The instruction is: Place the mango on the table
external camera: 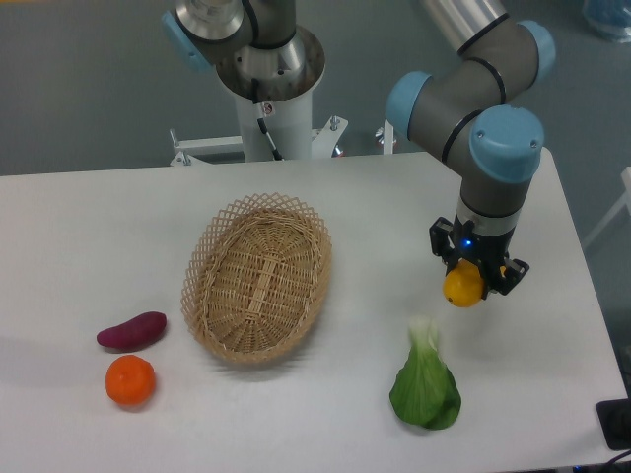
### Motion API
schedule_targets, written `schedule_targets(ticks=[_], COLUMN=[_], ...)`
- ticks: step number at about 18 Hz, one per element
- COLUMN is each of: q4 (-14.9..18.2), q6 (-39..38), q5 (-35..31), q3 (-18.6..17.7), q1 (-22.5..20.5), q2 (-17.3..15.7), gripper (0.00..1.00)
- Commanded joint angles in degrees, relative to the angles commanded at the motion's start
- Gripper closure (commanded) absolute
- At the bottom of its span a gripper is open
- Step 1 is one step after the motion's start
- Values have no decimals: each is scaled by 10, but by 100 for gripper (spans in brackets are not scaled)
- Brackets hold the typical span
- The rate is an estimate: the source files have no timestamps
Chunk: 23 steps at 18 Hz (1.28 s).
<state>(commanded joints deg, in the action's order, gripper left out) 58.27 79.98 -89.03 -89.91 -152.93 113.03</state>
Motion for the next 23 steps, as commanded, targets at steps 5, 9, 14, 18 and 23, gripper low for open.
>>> schedule_targets(ticks=[5,9,14,18,23], q4=[-2,-3,2,3,4], q6=[1,1,1,-3,-6], q5=[-4,-4,-4,-5,-5], q3=[-6,-5,1,3,3], q1=[0,0,0,0,-1], q2=[0,0,3,4,5], gripper=[53,53,53,53,53])
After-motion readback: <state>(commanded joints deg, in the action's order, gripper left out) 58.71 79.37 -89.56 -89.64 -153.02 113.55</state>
